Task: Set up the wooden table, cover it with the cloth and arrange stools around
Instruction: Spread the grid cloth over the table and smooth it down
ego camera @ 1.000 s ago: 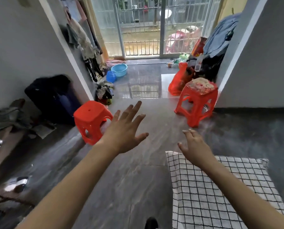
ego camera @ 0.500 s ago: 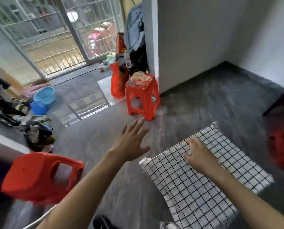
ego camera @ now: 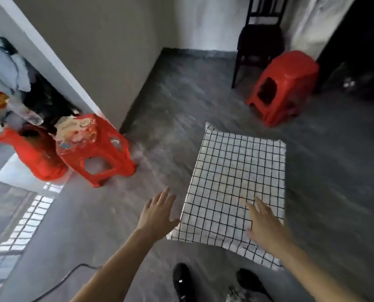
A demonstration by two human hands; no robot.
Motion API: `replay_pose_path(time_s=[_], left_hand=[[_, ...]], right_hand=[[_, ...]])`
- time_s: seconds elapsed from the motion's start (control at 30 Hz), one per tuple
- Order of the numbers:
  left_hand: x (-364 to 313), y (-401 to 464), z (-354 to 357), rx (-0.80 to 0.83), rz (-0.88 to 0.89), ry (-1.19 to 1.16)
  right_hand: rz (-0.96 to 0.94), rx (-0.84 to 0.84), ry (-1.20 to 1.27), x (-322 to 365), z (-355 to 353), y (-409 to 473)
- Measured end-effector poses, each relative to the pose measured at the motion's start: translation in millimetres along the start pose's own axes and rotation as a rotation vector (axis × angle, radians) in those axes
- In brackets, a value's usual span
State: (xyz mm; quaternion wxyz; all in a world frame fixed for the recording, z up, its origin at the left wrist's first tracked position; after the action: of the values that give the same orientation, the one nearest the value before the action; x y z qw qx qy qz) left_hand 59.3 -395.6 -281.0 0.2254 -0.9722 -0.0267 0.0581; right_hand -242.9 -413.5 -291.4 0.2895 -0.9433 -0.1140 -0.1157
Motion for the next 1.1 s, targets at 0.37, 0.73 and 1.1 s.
replay_pose_path(time_s=[0.37,0.73,1.1], left_hand=[[22,118,185,0.215,0.061,0.101],[51,180,304,0.177,0.121,0.133],[46,184,306,0.164,0.017,0.072]], right_hand=[[0.238,0.034,-0.071,-50,150,24],[0.346,0.026,-0.303,-164,242,92],[0.274,-0.022,-0.348,-227,276,90]])
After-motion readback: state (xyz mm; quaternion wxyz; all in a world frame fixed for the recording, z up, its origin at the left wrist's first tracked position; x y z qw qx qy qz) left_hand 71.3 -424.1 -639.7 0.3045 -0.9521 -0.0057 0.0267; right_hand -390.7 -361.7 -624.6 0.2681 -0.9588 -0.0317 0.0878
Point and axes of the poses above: each hand's wrist, its own y-axis towards the middle knuckle, its own z-axis out of the palm, x = y × z, the point moved 4 cm from there along y, towards the middle knuckle, and after that the axes turned 4 degrees about -z, right-handed, at the moved point
